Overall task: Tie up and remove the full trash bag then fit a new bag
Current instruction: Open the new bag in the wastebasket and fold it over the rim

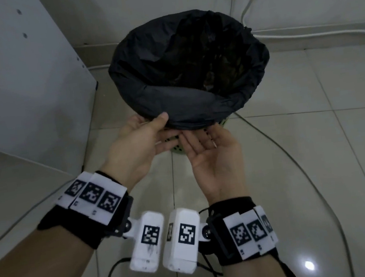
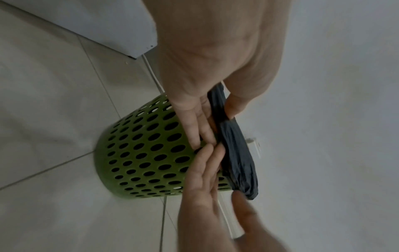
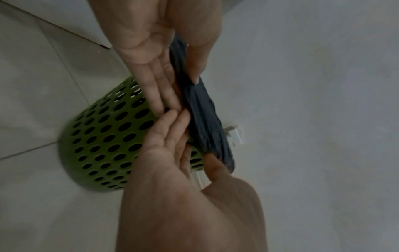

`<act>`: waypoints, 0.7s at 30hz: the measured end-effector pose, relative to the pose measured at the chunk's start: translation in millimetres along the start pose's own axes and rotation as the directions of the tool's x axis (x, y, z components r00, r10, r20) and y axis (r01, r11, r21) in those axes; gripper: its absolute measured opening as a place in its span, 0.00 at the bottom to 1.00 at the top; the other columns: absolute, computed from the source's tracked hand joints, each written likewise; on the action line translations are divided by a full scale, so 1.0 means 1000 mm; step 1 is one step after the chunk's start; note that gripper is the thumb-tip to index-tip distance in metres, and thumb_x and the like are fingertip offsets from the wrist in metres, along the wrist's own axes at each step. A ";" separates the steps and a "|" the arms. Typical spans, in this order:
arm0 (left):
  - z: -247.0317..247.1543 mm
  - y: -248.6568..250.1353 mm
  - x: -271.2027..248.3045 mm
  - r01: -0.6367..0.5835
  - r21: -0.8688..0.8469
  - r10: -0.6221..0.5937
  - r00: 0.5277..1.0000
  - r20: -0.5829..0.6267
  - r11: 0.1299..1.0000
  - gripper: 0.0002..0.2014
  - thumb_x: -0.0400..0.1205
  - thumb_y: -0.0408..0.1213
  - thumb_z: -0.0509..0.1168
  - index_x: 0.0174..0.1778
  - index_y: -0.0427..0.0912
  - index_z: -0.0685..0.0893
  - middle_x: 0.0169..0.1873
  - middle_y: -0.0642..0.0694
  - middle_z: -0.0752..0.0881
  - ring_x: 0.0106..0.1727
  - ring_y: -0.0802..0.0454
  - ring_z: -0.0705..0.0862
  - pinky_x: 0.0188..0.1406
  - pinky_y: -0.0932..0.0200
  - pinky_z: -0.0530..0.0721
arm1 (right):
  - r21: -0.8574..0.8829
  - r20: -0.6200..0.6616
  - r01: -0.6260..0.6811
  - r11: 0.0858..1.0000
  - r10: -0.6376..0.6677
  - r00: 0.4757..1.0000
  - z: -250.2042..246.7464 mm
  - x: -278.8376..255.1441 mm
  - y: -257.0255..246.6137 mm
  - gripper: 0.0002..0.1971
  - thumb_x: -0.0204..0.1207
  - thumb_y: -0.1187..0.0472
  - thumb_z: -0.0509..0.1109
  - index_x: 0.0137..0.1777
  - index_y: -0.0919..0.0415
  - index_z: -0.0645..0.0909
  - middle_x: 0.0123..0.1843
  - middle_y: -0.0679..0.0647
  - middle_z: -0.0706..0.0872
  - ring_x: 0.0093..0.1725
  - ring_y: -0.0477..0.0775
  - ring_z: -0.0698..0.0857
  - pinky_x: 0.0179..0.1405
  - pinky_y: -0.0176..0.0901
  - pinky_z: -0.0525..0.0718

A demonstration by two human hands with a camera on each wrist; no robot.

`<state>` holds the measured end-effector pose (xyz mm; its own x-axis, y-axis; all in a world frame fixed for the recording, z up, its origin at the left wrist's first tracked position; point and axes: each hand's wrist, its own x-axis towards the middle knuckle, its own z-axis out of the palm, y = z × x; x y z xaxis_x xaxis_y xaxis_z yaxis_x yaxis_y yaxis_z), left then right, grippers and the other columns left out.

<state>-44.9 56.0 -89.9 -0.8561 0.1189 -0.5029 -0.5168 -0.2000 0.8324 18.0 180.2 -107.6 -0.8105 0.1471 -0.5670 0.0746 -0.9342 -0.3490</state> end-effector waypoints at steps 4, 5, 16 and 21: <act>0.000 0.006 0.004 0.014 0.003 -0.014 0.999 0.031 1.000 0.15 0.85 0.32 0.66 0.67 0.33 0.81 0.49 0.36 0.92 0.47 0.40 0.93 0.49 0.48 0.92 | -0.019 -0.006 0.075 0.997 -0.075 0.997 -0.007 0.014 -0.001 0.17 0.87 0.68 0.61 0.73 0.69 0.78 0.61 0.65 0.88 0.46 0.60 0.93 0.48 0.50 0.92; -0.002 0.007 0.005 0.039 0.016 -0.039 0.999 0.027 0.999 0.15 0.85 0.34 0.65 0.67 0.33 0.81 0.45 0.38 0.93 0.46 0.40 0.93 0.49 0.47 0.92 | -0.052 -0.029 0.089 0.995 -0.090 0.996 -0.006 0.018 -0.002 0.17 0.86 0.68 0.62 0.72 0.71 0.78 0.58 0.65 0.88 0.42 0.58 0.92 0.44 0.49 0.92; -0.008 0.006 0.007 0.080 0.005 -0.080 0.994 0.070 0.997 0.20 0.84 0.47 0.68 0.68 0.41 0.81 0.56 0.38 0.91 0.54 0.46 0.92 0.53 0.51 0.91 | -0.192 -0.017 0.235 0.953 -0.243 0.970 -0.008 0.032 -0.006 0.06 0.86 0.70 0.62 0.54 0.65 0.81 0.43 0.57 0.86 0.40 0.52 0.84 0.41 0.44 0.87; -0.006 0.005 0.008 0.060 -0.034 -0.057 0.995 0.077 0.998 0.18 0.85 0.45 0.66 0.68 0.40 0.81 0.55 0.40 0.92 0.55 0.46 0.92 0.51 0.54 0.91 | -0.102 0.008 0.183 0.978 -0.184 0.983 -0.010 0.028 -0.005 0.10 0.88 0.69 0.59 0.50 0.63 0.81 0.44 0.57 0.88 0.42 0.53 0.87 0.46 0.44 0.89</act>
<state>-54.1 50.5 -91.5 -0.8230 0.2048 -0.5298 -0.5664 -0.2260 0.7925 1.0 192.8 -129.4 -0.8151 0.3134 -0.4872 -0.0164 -0.8532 -0.5214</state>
